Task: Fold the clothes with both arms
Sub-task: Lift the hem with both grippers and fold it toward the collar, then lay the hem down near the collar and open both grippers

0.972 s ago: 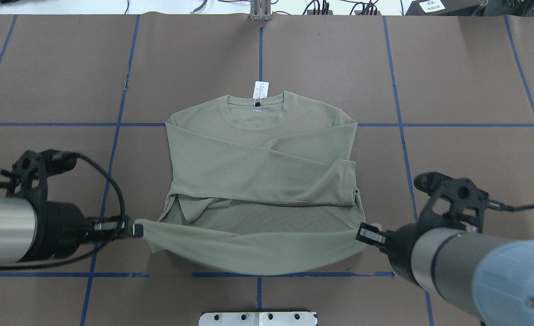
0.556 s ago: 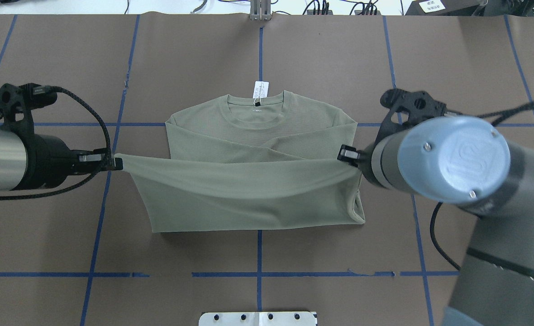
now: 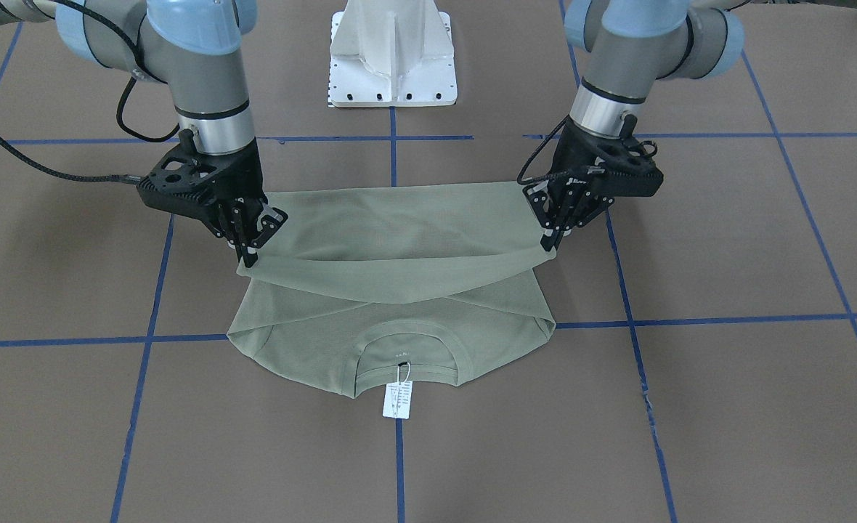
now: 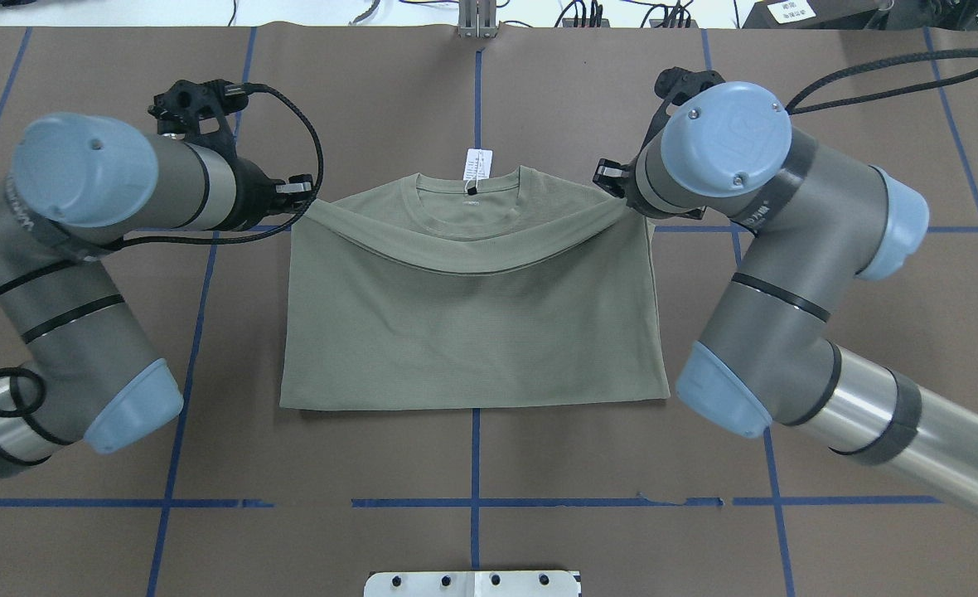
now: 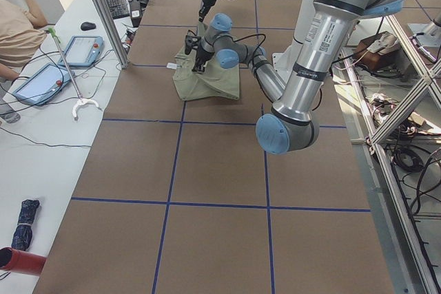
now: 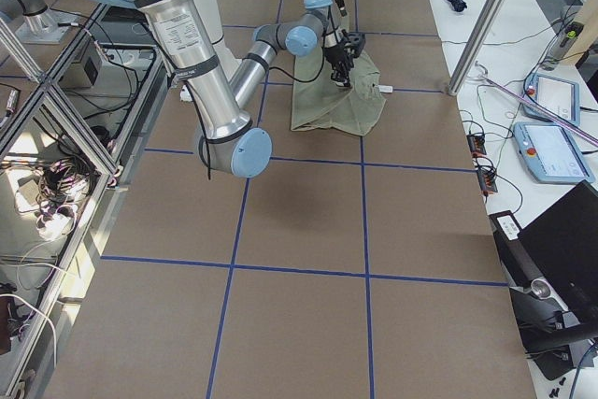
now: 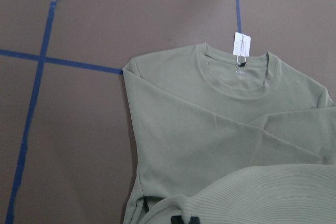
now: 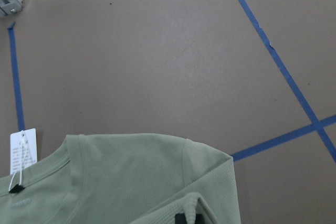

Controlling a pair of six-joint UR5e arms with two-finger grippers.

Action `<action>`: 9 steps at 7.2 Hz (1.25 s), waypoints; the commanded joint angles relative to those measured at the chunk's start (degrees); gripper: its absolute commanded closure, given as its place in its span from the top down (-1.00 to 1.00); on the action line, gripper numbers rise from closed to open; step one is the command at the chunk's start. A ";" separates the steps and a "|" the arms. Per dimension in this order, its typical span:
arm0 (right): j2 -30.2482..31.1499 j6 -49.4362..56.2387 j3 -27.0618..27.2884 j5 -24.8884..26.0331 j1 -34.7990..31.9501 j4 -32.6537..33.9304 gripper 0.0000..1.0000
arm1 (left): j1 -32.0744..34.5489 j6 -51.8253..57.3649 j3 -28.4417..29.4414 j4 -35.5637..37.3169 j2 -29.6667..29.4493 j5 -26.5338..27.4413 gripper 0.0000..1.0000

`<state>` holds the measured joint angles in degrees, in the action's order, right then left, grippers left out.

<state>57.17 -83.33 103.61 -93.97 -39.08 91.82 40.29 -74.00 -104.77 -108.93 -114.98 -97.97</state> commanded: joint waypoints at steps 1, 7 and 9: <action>-3.81 2.89 -9.09 -0.07 -1.52 -1.38 -1.00 | 0.05 1.23 7.79 -3.91 -1.47 1.89 -1.00; -4.53 6.24 -17.38 -0.25 -3.90 -7.62 -1.00 | 0.66 1.84 13.09 -6.38 -3.40 1.99 -1.00; -4.35 7.38 -18.96 -0.25 -3.90 -7.62 -1.00 | 0.75 1.84 14.15 -6.38 -3.76 1.99 -1.00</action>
<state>52.77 -76.78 85.44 -94.22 -42.97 84.22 40.99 -72.17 -91.30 -115.31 -118.44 -95.98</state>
